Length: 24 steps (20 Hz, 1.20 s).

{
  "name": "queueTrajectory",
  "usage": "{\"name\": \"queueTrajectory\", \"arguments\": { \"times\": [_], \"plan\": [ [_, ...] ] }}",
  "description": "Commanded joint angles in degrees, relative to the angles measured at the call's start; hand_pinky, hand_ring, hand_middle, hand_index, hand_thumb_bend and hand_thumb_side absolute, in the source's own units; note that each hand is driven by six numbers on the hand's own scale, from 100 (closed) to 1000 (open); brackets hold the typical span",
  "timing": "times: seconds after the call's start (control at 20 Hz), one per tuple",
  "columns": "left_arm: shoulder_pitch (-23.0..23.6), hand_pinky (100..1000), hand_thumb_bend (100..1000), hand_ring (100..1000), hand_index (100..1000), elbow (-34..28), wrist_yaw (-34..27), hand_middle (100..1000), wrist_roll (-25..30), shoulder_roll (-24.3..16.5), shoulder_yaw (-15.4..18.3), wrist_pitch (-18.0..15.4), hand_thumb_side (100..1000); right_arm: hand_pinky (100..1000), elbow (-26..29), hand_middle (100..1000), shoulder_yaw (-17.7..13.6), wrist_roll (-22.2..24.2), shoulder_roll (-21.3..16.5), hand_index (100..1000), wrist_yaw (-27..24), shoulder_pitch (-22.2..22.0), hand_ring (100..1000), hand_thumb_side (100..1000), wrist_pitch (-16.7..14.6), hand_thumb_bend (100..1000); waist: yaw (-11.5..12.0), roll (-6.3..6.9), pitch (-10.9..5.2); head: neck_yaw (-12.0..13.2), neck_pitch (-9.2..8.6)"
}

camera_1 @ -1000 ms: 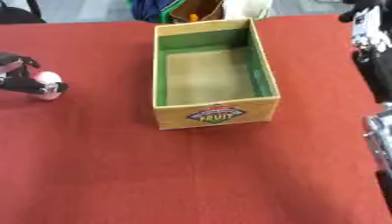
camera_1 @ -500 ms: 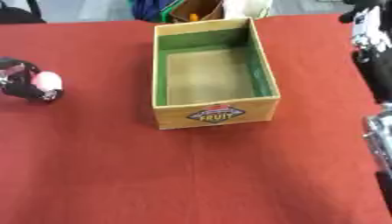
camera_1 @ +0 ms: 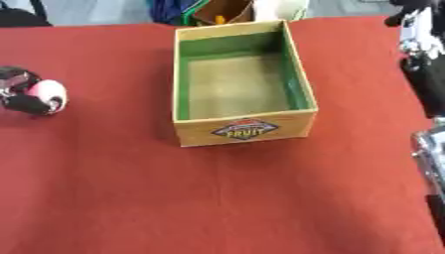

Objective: Pick up objects on the table and place them in the box.

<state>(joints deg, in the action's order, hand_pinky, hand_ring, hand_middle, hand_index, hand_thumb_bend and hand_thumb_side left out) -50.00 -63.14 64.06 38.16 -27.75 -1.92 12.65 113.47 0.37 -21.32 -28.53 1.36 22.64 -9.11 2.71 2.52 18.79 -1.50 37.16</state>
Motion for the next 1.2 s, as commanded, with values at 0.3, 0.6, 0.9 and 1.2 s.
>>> {"name": "queueTrajectory", "arguments": {
  "times": [0.3,0.6,0.9,1.2],
  "plan": [
    [-0.7,511,100,598,767,-4.0,-0.9,564,-1.9,-2.0,0.6,0.8,403,536,1.1,581,-0.4,-0.1,-0.9,785,-0.3,0.3,645,517,0.2,100,0.0,-0.01,-1.23,0.1,-0.39],
    [-1.4,473,100,539,678,-7.8,-0.8,464,-4.8,-2.3,0.6,1.5,375,538,1.1,582,-0.4,0.1,-0.8,786,-0.4,0.2,645,520,0.1,100,0.0,0.03,-1.42,0.2,-0.35],
    [-2.7,464,100,533,624,-10.9,-2.0,454,-10.1,-1.9,-0.2,1.2,410,538,1.1,582,-0.4,0.1,-0.8,786,-0.5,0.2,646,515,0.1,100,-0.1,0.15,-1.60,0.2,-0.21],
    [-5.3,486,100,518,626,-14.7,-3.8,422,-15.9,0.2,-1.6,-0.3,491,539,1.1,582,-0.2,0.2,-0.6,786,-0.9,0.4,646,515,0.0,100,-0.4,0.34,-1.88,0.6,-0.17]
  ]
}}
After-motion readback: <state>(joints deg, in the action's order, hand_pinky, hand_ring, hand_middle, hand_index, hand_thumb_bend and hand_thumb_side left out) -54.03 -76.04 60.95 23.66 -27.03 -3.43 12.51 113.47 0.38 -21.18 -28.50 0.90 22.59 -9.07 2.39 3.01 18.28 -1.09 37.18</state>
